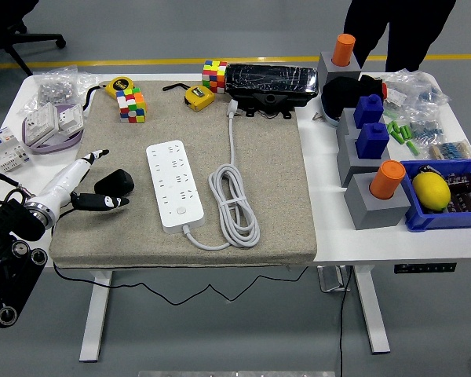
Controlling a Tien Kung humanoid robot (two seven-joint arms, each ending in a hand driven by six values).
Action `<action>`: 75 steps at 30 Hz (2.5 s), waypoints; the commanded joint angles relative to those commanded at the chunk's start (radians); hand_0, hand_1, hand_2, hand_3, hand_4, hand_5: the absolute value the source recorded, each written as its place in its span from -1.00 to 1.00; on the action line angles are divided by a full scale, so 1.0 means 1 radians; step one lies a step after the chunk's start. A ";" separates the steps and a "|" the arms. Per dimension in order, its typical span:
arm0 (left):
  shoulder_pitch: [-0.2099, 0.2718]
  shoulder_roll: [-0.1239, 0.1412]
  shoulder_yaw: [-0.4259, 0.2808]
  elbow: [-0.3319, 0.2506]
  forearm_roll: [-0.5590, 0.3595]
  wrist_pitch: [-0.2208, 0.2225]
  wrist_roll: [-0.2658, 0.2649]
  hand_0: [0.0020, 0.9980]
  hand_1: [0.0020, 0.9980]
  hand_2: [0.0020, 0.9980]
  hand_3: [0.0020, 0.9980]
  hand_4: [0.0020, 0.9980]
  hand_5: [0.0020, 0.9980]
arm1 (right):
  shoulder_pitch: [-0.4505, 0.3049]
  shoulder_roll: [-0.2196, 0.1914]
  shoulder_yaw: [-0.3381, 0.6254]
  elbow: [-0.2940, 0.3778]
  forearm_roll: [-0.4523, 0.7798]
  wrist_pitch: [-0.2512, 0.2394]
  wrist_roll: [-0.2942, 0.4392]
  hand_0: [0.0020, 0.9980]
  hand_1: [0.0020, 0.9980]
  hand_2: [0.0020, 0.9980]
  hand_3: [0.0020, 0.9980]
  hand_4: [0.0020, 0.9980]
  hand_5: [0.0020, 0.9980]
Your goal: Pick up the plug,place it near the board,insert it into the board,press the button
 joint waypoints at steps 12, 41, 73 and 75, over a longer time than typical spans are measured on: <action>-0.008 -0.019 0.001 0.040 0.028 0.031 -0.008 0.58 0.70 0.54 0.66 1.00 -0.48 | 0.001 -0.001 0.005 0.000 -0.008 -0.001 -0.001 0.66 0.61 0.56 0.62 1.00 1.00; -0.020 -0.046 -0.006 0.086 0.072 0.123 -0.030 -0.04 0.15 0.24 0.50 1.00 -0.54 | 0.002 -0.003 0.038 0.000 -0.026 -0.002 0.002 0.66 0.61 0.56 0.62 1.00 1.00; -0.018 -0.058 -0.004 0.107 0.091 0.172 -0.052 -0.20 0.04 0.05 0.22 1.00 -0.54 | 0.006 -0.005 0.045 0.000 -0.026 -0.003 0.004 0.67 0.61 0.56 0.62 1.00 1.00; -0.019 -0.058 -0.001 0.107 0.093 0.174 -0.052 -0.20 0.04 0.05 0.22 1.00 -0.54 | 0.006 -0.005 0.046 0.000 -0.026 -0.003 0.004 0.67 0.61 0.56 0.62 1.00 1.00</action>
